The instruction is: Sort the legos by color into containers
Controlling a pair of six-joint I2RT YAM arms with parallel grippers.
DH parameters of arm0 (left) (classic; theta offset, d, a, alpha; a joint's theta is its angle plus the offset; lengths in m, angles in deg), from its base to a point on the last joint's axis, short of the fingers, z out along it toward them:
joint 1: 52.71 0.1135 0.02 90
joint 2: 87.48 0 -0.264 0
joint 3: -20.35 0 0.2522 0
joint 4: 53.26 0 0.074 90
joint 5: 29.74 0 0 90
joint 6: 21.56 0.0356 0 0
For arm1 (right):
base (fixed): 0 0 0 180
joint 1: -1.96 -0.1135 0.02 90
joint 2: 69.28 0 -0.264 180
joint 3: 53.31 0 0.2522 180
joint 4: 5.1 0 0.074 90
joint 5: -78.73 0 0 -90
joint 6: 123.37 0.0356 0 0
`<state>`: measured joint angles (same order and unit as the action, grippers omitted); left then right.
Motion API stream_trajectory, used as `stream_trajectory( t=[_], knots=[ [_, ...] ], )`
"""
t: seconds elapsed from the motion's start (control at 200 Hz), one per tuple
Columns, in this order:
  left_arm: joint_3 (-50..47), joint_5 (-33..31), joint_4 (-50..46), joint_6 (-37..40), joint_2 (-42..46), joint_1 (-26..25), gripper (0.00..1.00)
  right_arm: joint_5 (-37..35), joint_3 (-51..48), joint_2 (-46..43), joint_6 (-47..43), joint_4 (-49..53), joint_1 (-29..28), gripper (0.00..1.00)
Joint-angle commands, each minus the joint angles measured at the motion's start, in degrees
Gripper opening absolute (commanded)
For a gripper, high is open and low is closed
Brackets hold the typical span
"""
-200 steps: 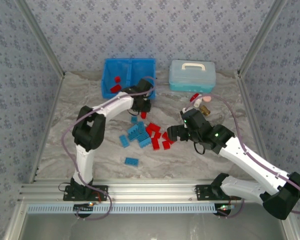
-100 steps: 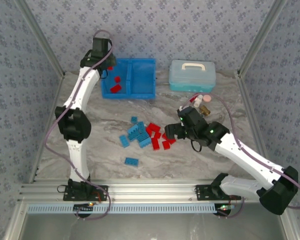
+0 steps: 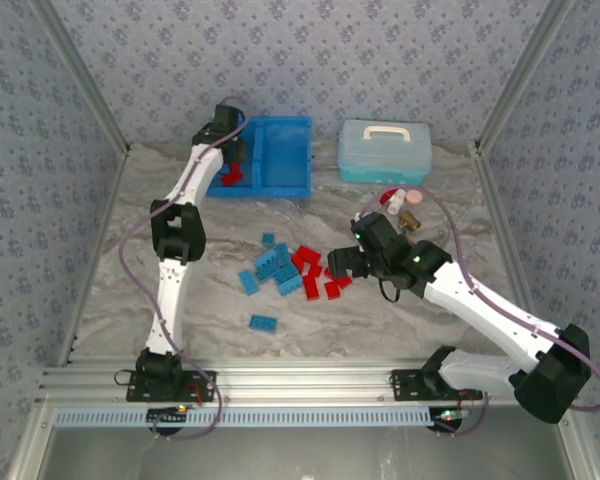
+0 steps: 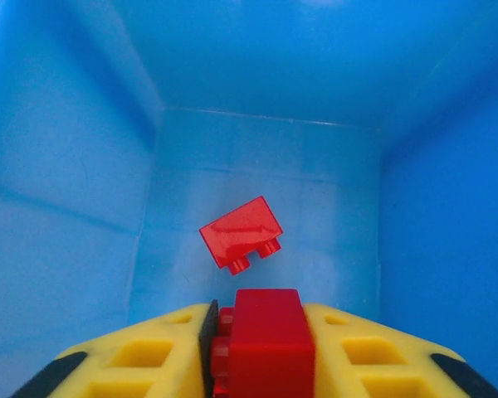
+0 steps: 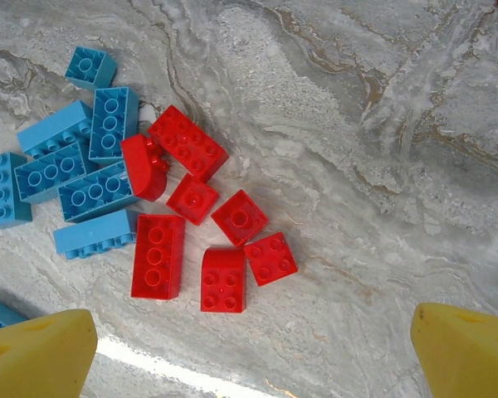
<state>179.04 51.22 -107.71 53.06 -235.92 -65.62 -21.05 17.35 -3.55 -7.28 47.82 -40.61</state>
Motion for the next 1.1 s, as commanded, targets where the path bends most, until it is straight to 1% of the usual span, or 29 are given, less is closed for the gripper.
stream_trajectory(
  t=[0.0, 0.05, 0.115, 0.25, 0.345, 0.44, 0.57, 0.68, 0.745, 0.78, 0.889, 0.989, 1.094],
  knots=[
    [1.14, 1.73, -0.35, -1.07, 2.75, -0.1, 0.46, -1.86, 0.77, 0.09, -0.88, 1.1, 0.19, 1.0],
    [1.11, 2.23, -0.49, -1.3, 3.73, -0.12, 0.56, -1.96, 0.41, -0.05, -0.86, 1.09, 0.26, 1.0],
    [1.08, 2.39, -1.09, -2.12, 5.6, -0.1, 0.63, -2.3, -0.11, -0.25, -0.8, 0.91, 0.36, 1.0],
    [0.35, 3.1, -3.68, -4.31, 11.52, -0.36, 0.67, -3.35, -1.09, -0.94, -1.75, 1.02, 1.2, 1.0],
    [-3.74, 4.13, -4.49, -6.22, 18.87, -1.02, 0.68, -2.94, -1.73, -1.2, -2.98, 1.31, 3.28, 1.0],
    [-14.71, 5.23, -2.47, -7.72, 29.69, -2.52, 0.7, -1.09, -2.76, -0.89, -4.91, 1.2, 6.51, 1.0],
    [-37.54, 5.49, 5.45, -6.92, 46.83, -7.17, 0.71, 4.57, -3.2, 1.06, -7.05, 1.4, 10.94, 0.98],
    [-53.48, 5.21, 7.57, -5.1, 59.55, -11.68, 0.72, 9.36, -2.96, 3.43, -9.71, 0.26, 11.0, 0.92],
    [-62.24, 6.63, 9.02, -5.72, 66.14, -13.74, 0.75, 10.24, -3.24, 5.15, -9.47, -0.95, 9.89, 0.86],
    [-66.32, 7.45, 9.62, -6.7, 69.37, -14.66, 0.76, 10.31, -3.35, 6.49, -9.23, -1.61, 8.93, 0.84],
    [-75.36, 8.13, 9.82, -9.17, 76.73, -17.84, 0.8, 10.89, -5.26, 10.55, -8.71, -4.47, 6.62, 0.81],
    [-81.0, 7.53, 9.18, -10.8, 80.82, -20.4, 0.81, 9.67, -6.14, 14.31, -8.51, -7.07, 5.93, 0.72],
    [-85.86, 6.99, 9.31, -12.58, 83.44, -21.48, 0.82, 9.0, -6.54, 17.03, -8.86, -9.64, 5.51, 0.67]
  ],
)
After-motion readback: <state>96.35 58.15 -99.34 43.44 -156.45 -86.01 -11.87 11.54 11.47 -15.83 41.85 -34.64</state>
